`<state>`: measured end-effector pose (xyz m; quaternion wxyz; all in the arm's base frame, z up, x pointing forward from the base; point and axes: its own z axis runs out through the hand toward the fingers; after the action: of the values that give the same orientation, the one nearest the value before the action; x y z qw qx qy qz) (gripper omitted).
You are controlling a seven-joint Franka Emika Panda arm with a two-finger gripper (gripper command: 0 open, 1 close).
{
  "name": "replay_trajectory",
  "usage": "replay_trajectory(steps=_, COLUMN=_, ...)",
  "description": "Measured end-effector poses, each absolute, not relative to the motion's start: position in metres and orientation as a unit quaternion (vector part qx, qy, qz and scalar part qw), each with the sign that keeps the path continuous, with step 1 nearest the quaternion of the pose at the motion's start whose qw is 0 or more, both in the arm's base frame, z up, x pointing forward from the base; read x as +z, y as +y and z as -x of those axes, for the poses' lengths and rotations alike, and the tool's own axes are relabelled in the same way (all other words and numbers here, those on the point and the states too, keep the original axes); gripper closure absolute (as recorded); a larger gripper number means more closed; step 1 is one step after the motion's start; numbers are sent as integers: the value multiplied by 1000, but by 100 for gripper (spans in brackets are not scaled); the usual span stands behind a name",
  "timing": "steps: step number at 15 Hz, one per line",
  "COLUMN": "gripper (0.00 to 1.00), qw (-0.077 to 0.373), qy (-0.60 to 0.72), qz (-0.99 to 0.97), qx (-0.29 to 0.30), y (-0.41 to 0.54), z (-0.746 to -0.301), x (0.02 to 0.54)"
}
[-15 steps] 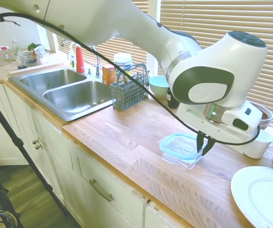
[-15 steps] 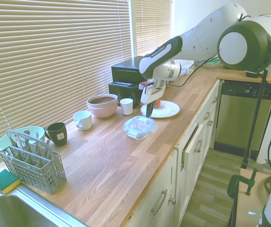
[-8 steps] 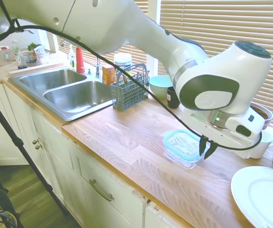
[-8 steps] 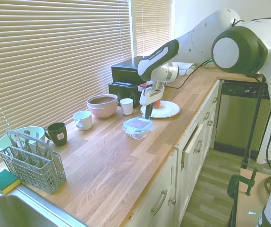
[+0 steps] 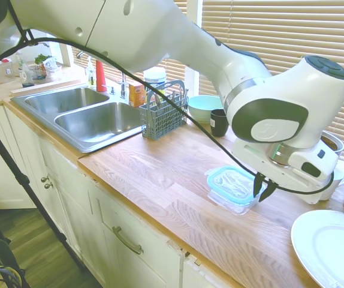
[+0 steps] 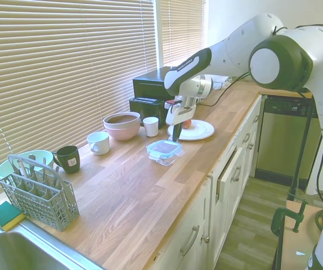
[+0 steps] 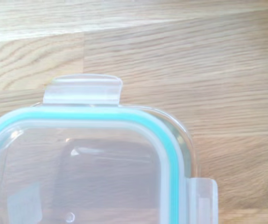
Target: Cover the lid of the food container
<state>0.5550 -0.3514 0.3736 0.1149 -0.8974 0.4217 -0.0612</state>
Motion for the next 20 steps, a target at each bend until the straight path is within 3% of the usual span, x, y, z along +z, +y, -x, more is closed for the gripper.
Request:
replay_trajectory(steps=11, gripper=100, qw=114, qy=420, qz=898, qx=-67, y=-350, z=-559, x=380)
replay_trajectory(steps=12, gripper=0, qw=113, qy=420, qz=898, qx=-67, y=-349, z=-560, x=381)
replay_trajectory(steps=20, gripper=0, qw=95, qy=426, qz=898, qx=-55, y=-350, z=-562, x=386)
